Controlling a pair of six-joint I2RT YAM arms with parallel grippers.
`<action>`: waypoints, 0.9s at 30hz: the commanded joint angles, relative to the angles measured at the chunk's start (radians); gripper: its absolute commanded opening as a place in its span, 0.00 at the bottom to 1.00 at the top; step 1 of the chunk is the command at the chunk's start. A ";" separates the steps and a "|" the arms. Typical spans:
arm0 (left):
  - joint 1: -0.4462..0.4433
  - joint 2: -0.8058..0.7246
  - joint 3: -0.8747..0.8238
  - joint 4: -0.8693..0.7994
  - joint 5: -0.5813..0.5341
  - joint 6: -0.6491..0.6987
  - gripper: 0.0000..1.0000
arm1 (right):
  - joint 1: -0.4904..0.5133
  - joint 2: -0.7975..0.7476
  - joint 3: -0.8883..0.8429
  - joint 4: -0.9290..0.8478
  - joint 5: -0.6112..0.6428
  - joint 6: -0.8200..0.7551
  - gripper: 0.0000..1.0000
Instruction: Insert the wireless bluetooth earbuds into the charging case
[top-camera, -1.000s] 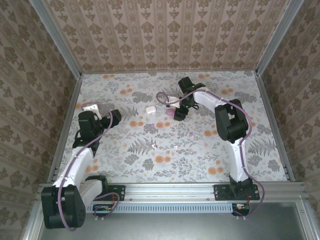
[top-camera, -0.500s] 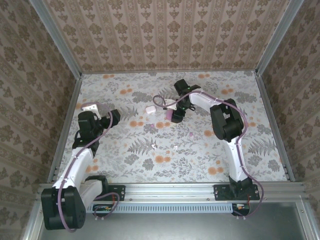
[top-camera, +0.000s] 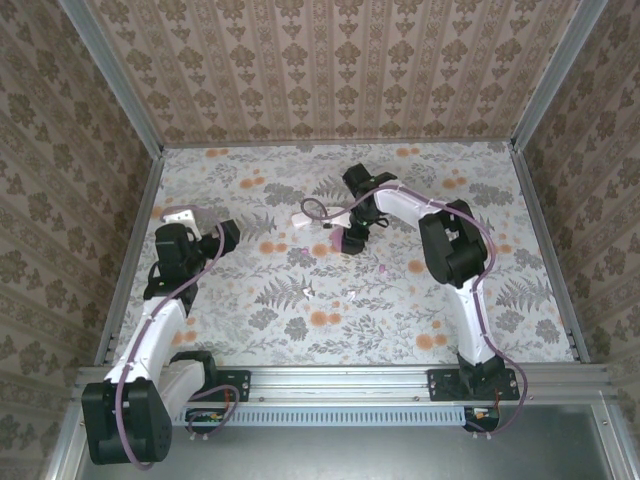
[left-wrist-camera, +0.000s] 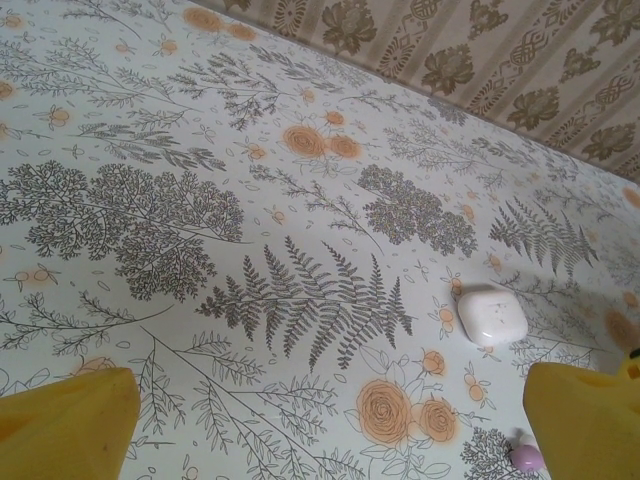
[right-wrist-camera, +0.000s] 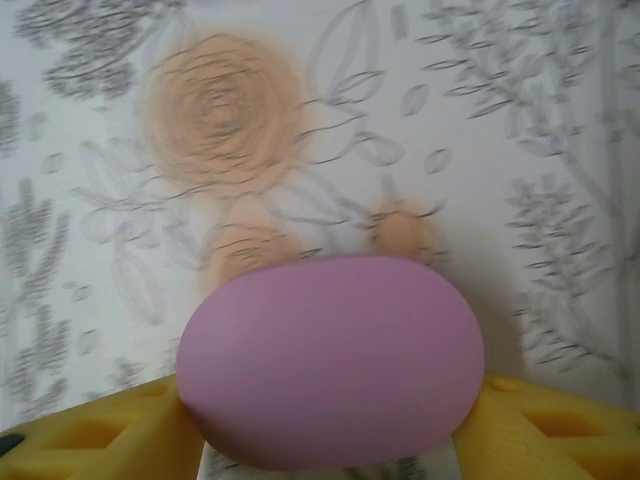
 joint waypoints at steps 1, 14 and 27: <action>-0.003 -0.013 0.000 -0.010 -0.009 0.017 1.00 | 0.025 -0.082 -0.036 -0.104 -0.045 -0.011 0.65; -0.002 -0.011 0.009 -0.017 0.010 -0.010 1.00 | 0.039 -0.250 -0.274 -0.006 -0.004 0.058 0.69; -0.005 -0.087 0.001 -0.065 -0.013 -0.015 1.00 | 0.082 -0.189 -0.222 -0.094 0.023 0.133 0.65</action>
